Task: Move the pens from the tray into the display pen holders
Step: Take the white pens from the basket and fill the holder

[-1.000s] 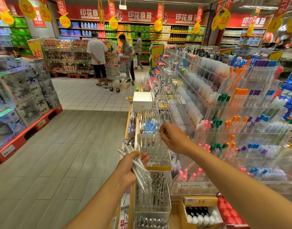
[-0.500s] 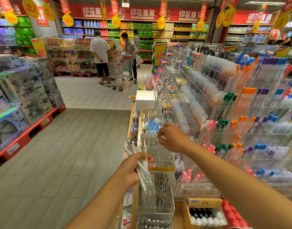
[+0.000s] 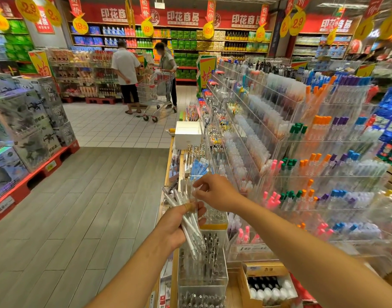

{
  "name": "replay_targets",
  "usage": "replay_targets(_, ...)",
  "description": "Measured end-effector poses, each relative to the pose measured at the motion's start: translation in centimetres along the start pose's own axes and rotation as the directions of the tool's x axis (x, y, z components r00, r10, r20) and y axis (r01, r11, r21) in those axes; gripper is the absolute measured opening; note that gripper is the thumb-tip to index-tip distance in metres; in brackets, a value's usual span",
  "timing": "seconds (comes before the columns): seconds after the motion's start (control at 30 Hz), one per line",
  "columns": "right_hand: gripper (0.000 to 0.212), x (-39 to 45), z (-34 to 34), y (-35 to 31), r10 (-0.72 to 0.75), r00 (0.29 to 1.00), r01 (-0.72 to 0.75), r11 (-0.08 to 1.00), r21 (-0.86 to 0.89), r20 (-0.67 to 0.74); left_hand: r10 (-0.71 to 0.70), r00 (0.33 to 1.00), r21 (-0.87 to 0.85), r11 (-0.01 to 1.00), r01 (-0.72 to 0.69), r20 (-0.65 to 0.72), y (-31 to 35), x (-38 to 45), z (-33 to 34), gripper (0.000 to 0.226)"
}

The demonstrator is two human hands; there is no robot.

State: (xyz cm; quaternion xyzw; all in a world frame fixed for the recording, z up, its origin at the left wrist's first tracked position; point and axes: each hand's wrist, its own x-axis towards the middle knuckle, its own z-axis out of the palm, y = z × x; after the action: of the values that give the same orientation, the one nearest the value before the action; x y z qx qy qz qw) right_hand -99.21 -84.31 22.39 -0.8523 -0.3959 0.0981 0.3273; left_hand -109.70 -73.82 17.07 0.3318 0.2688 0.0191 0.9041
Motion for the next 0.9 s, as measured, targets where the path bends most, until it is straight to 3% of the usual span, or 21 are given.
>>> replay_targets(0.2,0.02,-0.6,0.4,-0.1,0.099,0.994,-0.106,0.98,0.171,0.048,0.004,1.0,0.048,0.999,-0.005,0.016,-0.3,-0.4,0.2,0.017)
replay_targets(0.33,0.008,-0.7,0.3,0.0,0.117,0.991,-0.13,0.966,0.223,0.07,-0.002,1.0,0.063,0.998,0.003,-0.008,-0.3,-0.4,0.1,0.012)
replay_targets(0.53,0.009,-0.6,-1.2,0.3,0.123,0.992,-0.119,0.936,0.331,0.011,-0.035,0.985,0.066,0.997,0.046,-0.167,-0.1,-0.5,-0.4,0.019)
replay_targets(0.73,0.006,0.1,-3.3,0.2,0.008,0.976,0.035,0.98,0.195,-0.217,-0.035,0.973,0.091,0.994,0.057,-0.229,-0.1,-0.3,-1.3,0.018)
replay_targets(0.9,0.01,0.4,-3.1,0.3,-0.08,0.976,0.08,0.997,-0.011,-0.2,-0.051,0.976,0.103,0.992,0.074,-0.211,0.1,-0.7,-1.2,0.015)
